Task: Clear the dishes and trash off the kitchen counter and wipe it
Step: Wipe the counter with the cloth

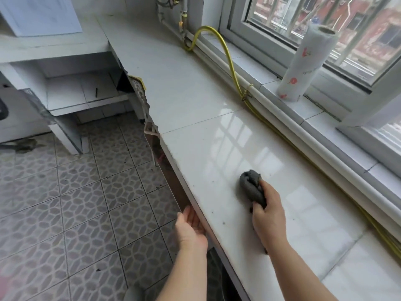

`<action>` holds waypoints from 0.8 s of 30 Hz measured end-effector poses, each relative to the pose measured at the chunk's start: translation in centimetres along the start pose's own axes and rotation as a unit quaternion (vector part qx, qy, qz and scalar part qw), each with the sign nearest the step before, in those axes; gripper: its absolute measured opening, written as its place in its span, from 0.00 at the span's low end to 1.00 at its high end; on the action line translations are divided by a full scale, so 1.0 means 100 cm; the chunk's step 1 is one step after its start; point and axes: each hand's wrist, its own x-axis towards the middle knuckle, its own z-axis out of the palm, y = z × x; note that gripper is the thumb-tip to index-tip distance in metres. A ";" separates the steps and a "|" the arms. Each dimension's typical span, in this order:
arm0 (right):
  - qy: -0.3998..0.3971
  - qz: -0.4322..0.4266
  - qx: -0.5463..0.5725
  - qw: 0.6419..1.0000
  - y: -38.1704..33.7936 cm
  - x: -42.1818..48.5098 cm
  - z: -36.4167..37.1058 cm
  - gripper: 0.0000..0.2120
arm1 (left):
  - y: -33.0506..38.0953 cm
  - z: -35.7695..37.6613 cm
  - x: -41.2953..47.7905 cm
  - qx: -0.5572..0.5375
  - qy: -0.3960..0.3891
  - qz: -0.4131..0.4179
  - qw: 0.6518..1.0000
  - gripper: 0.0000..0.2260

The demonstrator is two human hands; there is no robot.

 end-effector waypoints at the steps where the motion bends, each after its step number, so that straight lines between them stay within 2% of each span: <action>1: -0.007 -0.017 -0.022 1.000 0.000 -0.008 0.006 0.30 | 0.000 -0.002 0.001 0.012 0.000 -0.003 1.000 0.21; 3: -0.027 -0.055 -0.026 0.998 -0.011 -0.026 0.024 0.30 | 0.003 -0.005 0.001 0.031 0.002 -0.013 0.999 0.22; 5: -0.080 -0.095 0.004 0.992 -0.026 -0.046 0.044 0.29 | 0.005 -0.013 0.006 0.028 -0.009 -0.033 0.999 0.21; 8: -0.175 -0.139 0.074 0.972 -0.050 -0.064 0.066 0.30 | 0.007 -0.027 0.010 0.000 -0.094 -0.074 0.993 0.19; 9: -0.178 -0.134 0.101 0.970 -0.055 -0.063 0.068 0.30 | 0.010 -0.029 0.009 0.002 -0.089 -0.068 0.994 0.20; 12: -0.086 -0.062 0.160 0.981 -0.050 -0.044 0.048 0.29 | 0.028 -0.028 0.008 0.032 0.027 -0.014 0.999 0.20; 14: 0.009 -0.027 0.132 0.991 -0.032 -0.025 0.017 0.28 | 0.044 -0.024 0.004 0.060 0.042 0.009 0.997 0.18; 17: 0.144 0.064 0.015 0.987 0.008 -0.009 -0.034 0.27 | 0.062 -0.015 -0.001 0.090 0.030 0.036 0.995 0.15; 20: 0.149 0.137 -0.126 0.971 0.027 -0.022 -0.041 0.29 | 0.068 0.003 -0.008 0.143 0.007 0.062 0.988 0.14; 24: 0.096 0.064 -0.140 0.983 0.014 -0.034 -0.004 0.29 | 0.063 0.024 -0.020 0.221 -0.007 0.108 0.969 0.15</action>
